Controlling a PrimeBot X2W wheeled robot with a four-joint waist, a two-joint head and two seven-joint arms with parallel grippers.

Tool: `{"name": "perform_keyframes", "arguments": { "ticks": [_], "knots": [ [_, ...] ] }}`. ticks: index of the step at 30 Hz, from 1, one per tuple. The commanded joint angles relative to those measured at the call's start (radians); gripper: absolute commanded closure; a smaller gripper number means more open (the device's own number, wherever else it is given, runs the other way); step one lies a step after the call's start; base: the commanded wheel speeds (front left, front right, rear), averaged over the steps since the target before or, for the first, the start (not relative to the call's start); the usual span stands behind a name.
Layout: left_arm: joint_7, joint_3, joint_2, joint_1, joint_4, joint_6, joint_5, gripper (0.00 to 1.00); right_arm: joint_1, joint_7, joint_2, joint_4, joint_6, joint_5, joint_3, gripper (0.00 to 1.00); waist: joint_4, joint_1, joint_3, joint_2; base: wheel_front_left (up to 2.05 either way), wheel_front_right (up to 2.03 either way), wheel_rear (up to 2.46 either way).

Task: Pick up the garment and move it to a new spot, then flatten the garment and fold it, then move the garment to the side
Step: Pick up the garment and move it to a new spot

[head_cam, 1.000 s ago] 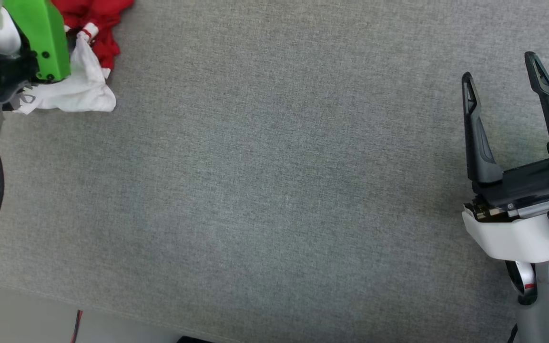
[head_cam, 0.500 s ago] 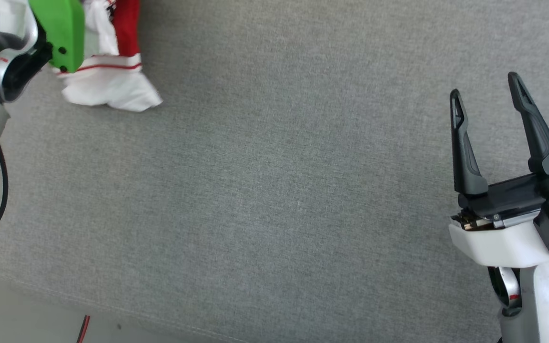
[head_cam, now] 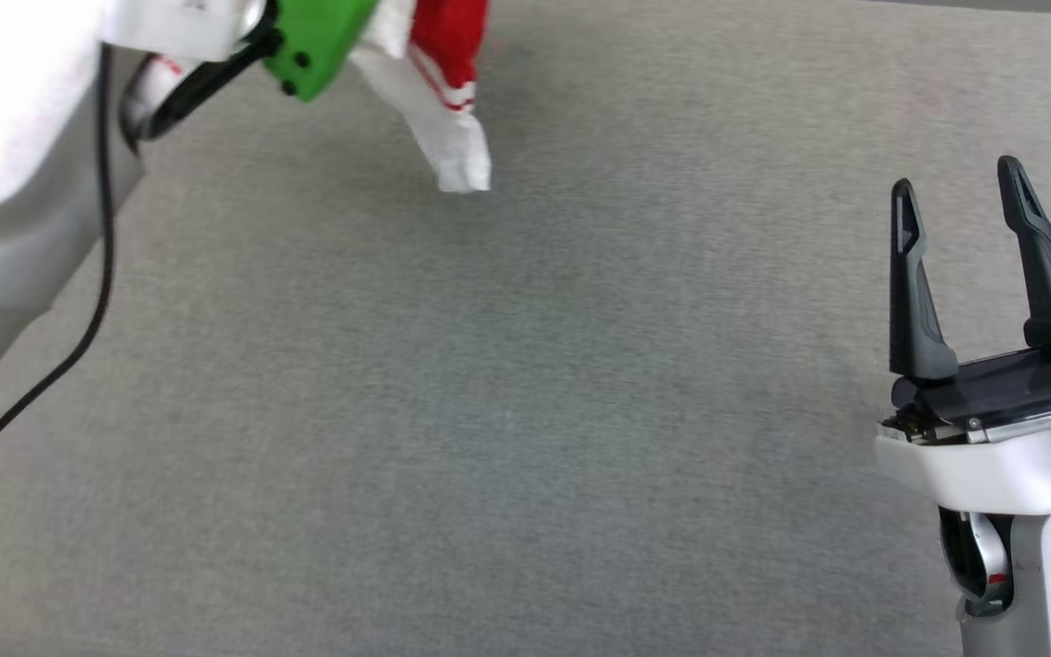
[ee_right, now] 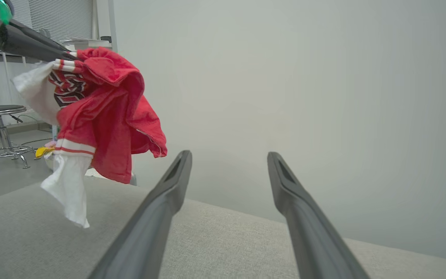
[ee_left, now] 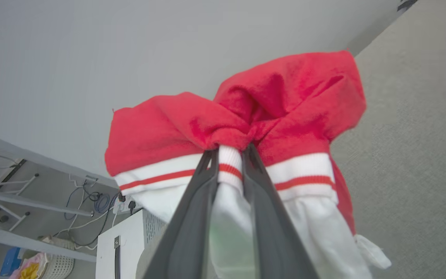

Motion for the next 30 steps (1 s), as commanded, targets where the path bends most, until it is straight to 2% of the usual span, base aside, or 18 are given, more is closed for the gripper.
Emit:
{"name": "perform_keyframes", "arguments": {
  "ticks": [1, 8, 12, 16, 23, 30],
  "knots": [
    [0.005, -0.018, -0.021, -0.034, -0.017, -0.002, 0.007, 1.00, 0.006, -0.002, -0.001, -0.001, -0.001, 0.016, -0.004, 0.00, -0.108, 0.0001, -0.018, -0.0001, 0.00, 0.00, 0.00],
    [-0.009, -0.119, -0.136, -0.107, -0.064, -0.002, -0.017, 1.00, 0.012, -0.002, -0.001, -0.002, -0.001, 0.067, -0.040, 0.00, -0.225, 0.0001, -0.009, -0.0001, 0.00, 0.00, 0.00],
    [-0.028, -0.188, -0.195, -0.109, -0.060, -0.002, -0.033, 1.00, 0.013, -0.002, -0.001, -0.002, -0.001, 0.079, -0.051, 0.00, -0.257, 0.0001, -0.001, -0.0001, 0.00, 0.00, 0.00],
    [-0.041, -0.240, -0.225, -0.058, -0.043, -0.002, -0.048, 1.00, 0.013, -0.002, -0.001, -0.005, -0.001, 0.083, -0.058, 0.00, -0.264, 0.0001, 0.005, -0.0001, 0.00, 0.00, 0.00],
    [-0.044, -0.259, -0.204, 0.117, 0.016, -0.002, -0.017, 1.00, 0.008, -0.002, -0.001, -0.004, -0.001, 0.073, -0.052, 0.00, -0.237, 0.0001, 0.013, -0.0001, 0.00, 0.00, 0.00],
    [-0.047, -0.259, -0.134, 0.330, 0.100, -0.002, 0.007, 1.00, 0.010, -0.002, -0.001, 0.006, -0.001, 0.059, -0.042, 0.00, -0.204, 0.0001, -0.001, -0.0001, 0.00, 0.00, 0.00]
  ]
}}
